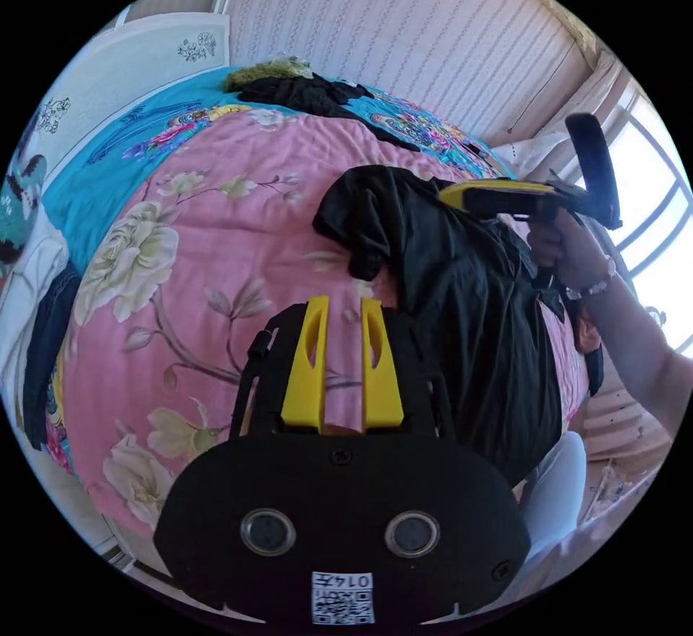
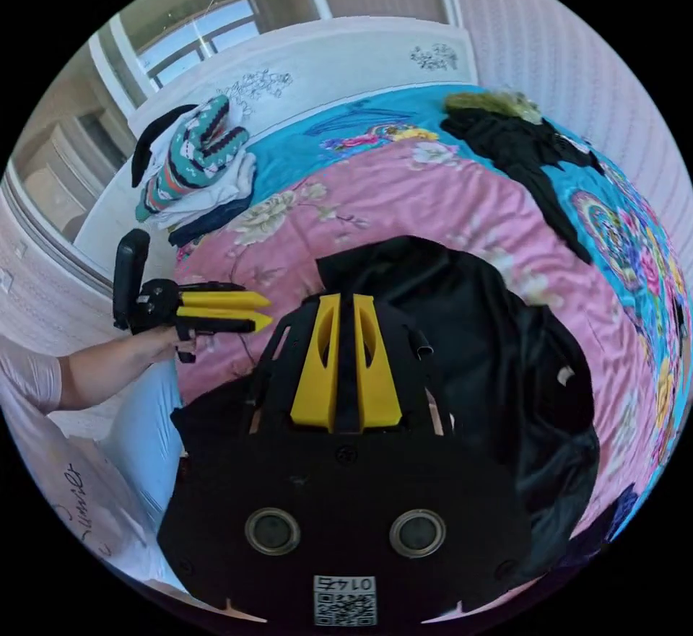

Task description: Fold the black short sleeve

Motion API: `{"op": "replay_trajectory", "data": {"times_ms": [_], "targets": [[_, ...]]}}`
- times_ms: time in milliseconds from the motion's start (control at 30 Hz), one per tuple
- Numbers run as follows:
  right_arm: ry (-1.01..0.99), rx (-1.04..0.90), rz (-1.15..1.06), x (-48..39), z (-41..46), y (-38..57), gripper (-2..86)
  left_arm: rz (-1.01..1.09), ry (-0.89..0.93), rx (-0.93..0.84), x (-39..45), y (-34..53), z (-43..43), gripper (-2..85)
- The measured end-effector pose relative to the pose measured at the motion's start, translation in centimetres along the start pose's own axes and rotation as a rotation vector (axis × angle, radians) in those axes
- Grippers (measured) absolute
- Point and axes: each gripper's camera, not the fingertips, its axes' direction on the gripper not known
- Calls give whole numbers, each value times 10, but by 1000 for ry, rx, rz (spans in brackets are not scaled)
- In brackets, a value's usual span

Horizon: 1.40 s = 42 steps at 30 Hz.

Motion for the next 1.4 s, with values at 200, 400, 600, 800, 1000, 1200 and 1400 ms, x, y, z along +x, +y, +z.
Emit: {"op": "replay_trajectory", "data": {"times_ms": [200,400,600,800,1000,1200,1400], "targets": [[78,-206,56,-8,106,-80,66,3,4,-25,-30,-10,18,44],[-51,10,111,-2,72,-119,-5,97,36,95,-61,9,-43,-8],[-224,121,190,7,75,-168,-6,179,-170,135,-98,35,-100,-9],[-355,91,279,-2,126,-189,-1,86,-231,43,-155,54,-106,-4],[-292,44,104,-40,135,-197,30,-38,-43,13,-199,77,-129,79],[-90,-88,-85,-95,141,-188,47,-76,-15,43,-216,82,-142,85],[8,-112,17,-114,172,-176,54,-72,-75,5,-225,81,-131,22]]}}
